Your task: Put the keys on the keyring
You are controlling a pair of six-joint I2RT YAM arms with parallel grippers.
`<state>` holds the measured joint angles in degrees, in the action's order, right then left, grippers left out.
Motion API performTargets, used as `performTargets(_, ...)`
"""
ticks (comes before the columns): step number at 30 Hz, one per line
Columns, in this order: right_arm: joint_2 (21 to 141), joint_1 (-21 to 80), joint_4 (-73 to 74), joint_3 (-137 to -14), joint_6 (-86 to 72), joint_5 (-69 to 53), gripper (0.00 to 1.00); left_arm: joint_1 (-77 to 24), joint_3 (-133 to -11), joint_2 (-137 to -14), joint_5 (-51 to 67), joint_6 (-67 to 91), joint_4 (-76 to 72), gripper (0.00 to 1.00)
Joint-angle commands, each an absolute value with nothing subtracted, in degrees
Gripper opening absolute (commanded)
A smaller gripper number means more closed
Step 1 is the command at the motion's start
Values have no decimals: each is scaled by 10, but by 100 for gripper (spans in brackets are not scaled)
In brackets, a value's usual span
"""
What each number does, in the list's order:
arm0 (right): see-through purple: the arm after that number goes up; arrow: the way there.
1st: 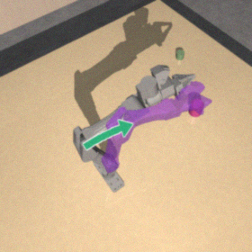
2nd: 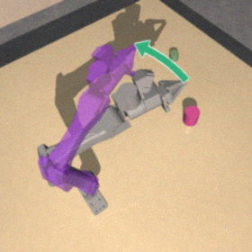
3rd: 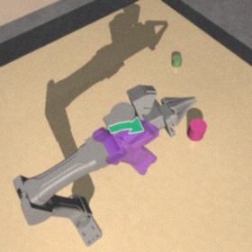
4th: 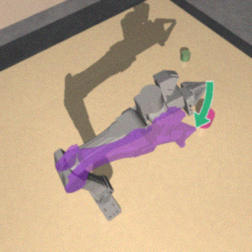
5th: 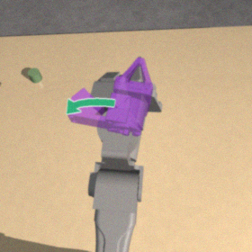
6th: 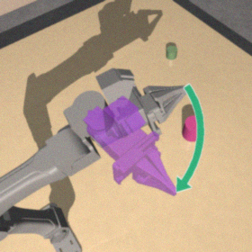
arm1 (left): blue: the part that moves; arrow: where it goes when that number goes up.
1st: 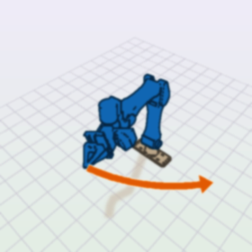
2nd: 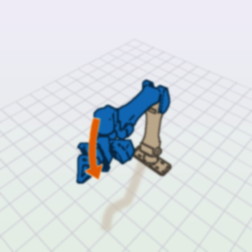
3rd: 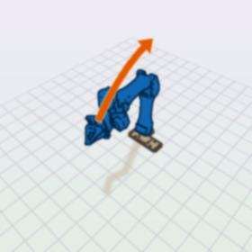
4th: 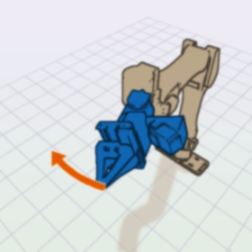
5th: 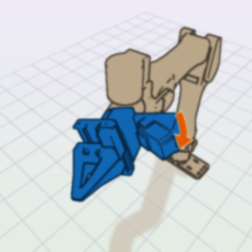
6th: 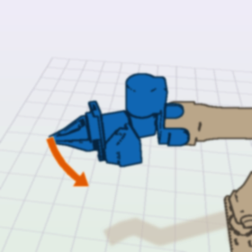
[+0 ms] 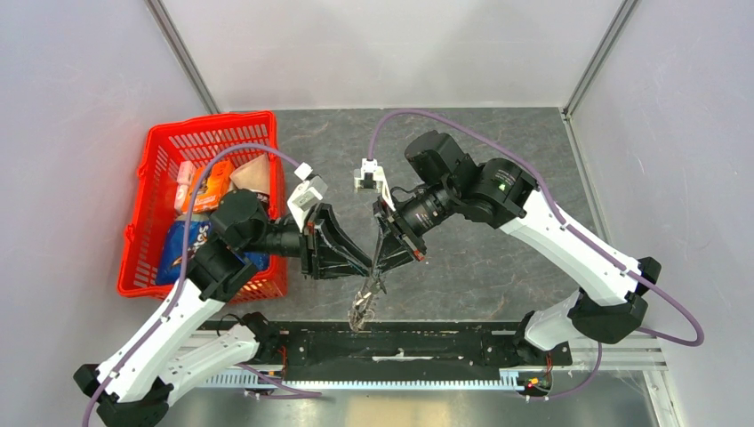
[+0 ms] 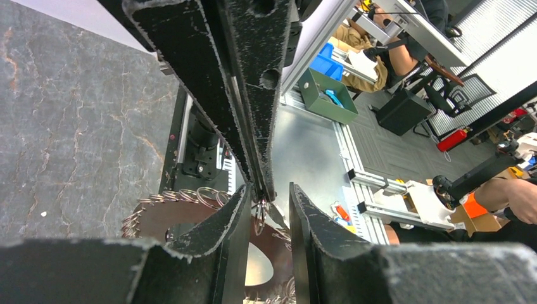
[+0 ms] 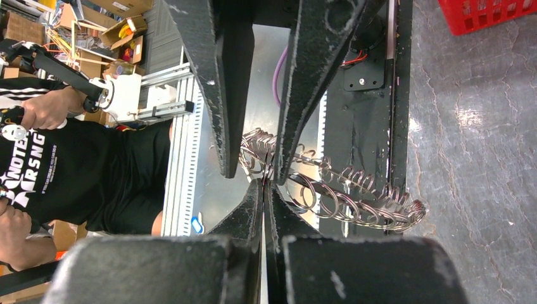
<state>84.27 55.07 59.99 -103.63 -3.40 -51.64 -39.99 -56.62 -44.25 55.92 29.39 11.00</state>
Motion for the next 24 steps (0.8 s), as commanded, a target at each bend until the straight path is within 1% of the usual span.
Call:
performTargets(1,826,556,569,-1042,-35,-533,0,-402,-587,-445,546,269,125,34)
performTargets(7,822,557,570,-1038,-32,-525,0,-402,-591,-450,549,275,114,34)
performTargets(10,822,557,573,-1041,-29,-521,0,-402,-590,-450,552,276,114,29)
performTargets(12,821,557,573,-1041,-28,-519,0,-402,-588,-451,556,277,115,24)
performTargets(14,819,557,574,-1040,-27,-517,0,-402,-588,-450,557,276,117,20)
performTargets(24,803,557,581,-1039,-26,-507,0,-402,-590,-446,558,272,128,19)
